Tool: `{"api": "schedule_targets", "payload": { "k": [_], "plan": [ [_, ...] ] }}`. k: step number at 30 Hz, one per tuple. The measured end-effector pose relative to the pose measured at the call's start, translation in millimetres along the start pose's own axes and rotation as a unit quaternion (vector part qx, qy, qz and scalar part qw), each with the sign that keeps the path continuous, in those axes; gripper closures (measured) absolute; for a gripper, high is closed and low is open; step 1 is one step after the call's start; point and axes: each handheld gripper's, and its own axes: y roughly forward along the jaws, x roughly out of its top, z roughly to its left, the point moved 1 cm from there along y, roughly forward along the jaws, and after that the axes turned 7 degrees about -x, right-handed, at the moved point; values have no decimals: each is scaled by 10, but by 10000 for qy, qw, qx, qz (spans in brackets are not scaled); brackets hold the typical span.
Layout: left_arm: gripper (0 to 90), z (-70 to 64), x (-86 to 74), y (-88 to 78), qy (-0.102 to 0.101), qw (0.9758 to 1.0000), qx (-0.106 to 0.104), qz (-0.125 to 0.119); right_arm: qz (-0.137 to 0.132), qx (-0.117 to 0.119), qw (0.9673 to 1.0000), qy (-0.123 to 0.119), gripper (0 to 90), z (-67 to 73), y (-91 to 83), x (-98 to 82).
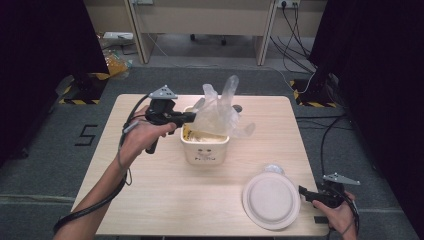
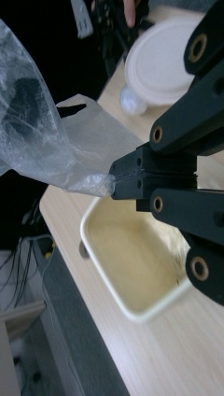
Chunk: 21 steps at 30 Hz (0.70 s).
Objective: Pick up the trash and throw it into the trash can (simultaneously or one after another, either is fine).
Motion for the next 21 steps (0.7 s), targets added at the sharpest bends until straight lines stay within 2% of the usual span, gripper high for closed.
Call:
{"api": "schedule_targets", "payload": {
  "k": [1,5,6,8,11,13,14,19,21],
  "plan": [
    [893,86,8,-66,-49,9999,122,-14,-4,0,10000,-10,213,-2,1,0],
    [893,186,16,-160,-115,9995,285,-9,-2,-1,10000,-6,213,-1,0,0],
    [893,251,10,-206,-167,9990,404,24,-3,0,10000,-7,213,-2,1,0],
    [893,311,-11,-226,-204,9984,522,59,-3,-1,10000,-6,213,-1,1,0],
    [893,342,-37,-208,-228,9979,591,115,1,-8,10000,0,214,-1,-1,0],
    [892,344,-52,-159,-160,9973,681,215,0,-13,10000,9,216,-2,-1,0],
    [893,339,-59,-68,-44,9958,839,374,-2,-13,10000,5,216,-3,0,0],
    [893,335,-56,96,6,9944,898,557,11,-4,10000,39,216,3,-3,0],
    [893,315,-56,214,101,9929,940,726,-3,2,10000,14,216,-3,0,1]
  ]
}}
